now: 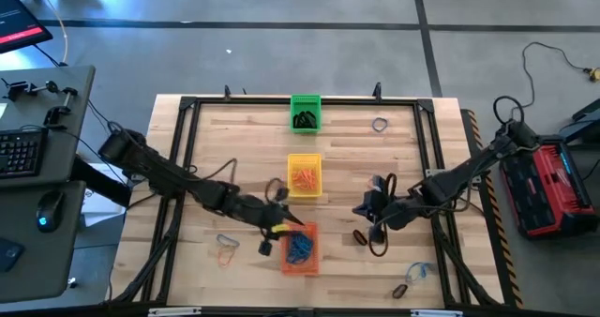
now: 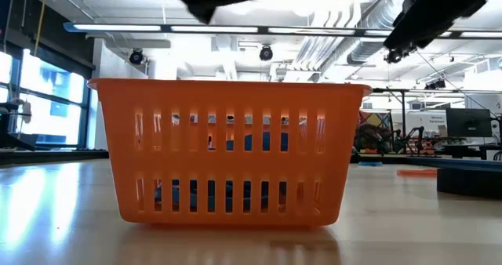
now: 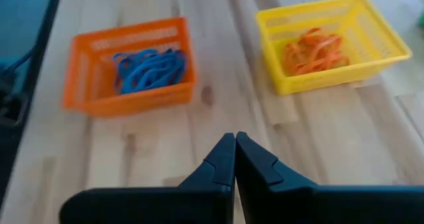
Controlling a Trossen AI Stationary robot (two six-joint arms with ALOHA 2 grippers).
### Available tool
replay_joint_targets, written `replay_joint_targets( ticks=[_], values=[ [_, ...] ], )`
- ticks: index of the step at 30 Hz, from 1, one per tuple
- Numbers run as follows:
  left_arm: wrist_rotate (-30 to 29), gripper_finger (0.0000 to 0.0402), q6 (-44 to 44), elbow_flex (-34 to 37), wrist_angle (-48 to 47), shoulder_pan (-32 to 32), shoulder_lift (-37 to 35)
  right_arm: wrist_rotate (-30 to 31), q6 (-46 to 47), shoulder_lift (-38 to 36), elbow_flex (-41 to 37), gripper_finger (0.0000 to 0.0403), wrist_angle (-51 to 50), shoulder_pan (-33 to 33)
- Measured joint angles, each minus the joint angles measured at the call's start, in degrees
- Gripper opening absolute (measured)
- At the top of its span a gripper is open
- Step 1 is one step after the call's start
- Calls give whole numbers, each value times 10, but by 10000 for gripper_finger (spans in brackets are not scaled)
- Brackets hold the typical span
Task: Sort rubber bands into baskets
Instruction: Put the blue rubber band into the orange bin
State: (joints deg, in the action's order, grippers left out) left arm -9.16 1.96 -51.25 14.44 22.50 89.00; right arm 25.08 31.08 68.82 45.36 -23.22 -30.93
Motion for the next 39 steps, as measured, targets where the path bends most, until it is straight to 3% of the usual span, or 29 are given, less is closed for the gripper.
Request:
replay_joint_targets(
  ticks=[4, 9, 15, 19, 29, 33, 39],
  values=[
    [0, 123, -16, 62, 76, 0, -45, -19, 6, 30, 48, 0, -55, -25],
    [0, 123, -33, 114, 95, -1, -102, -59, 51, 101, 138, 0, -179, -56],
    [0, 123, -44, 135, 97, -1, -140, -146, 133, 202, 236, 4, -295, -106],
    [-4, 123, -44, 144, 95, -1, -148, -207, 179, 265, 273, 34, -325, -146],
    [-4, 123, -44, 146, 95, -1, -148, -333, 282, 366, 289, 162, -339, -243],
    [-4, 123, -45, 146, 95, -1, -148, -340, 294, 382, 289, 176, -348, -272],
    [-4, 123, -47, 146, 94, -1, -148, -342, 290, 408, 288, 163, -381, -305]
  ],
)
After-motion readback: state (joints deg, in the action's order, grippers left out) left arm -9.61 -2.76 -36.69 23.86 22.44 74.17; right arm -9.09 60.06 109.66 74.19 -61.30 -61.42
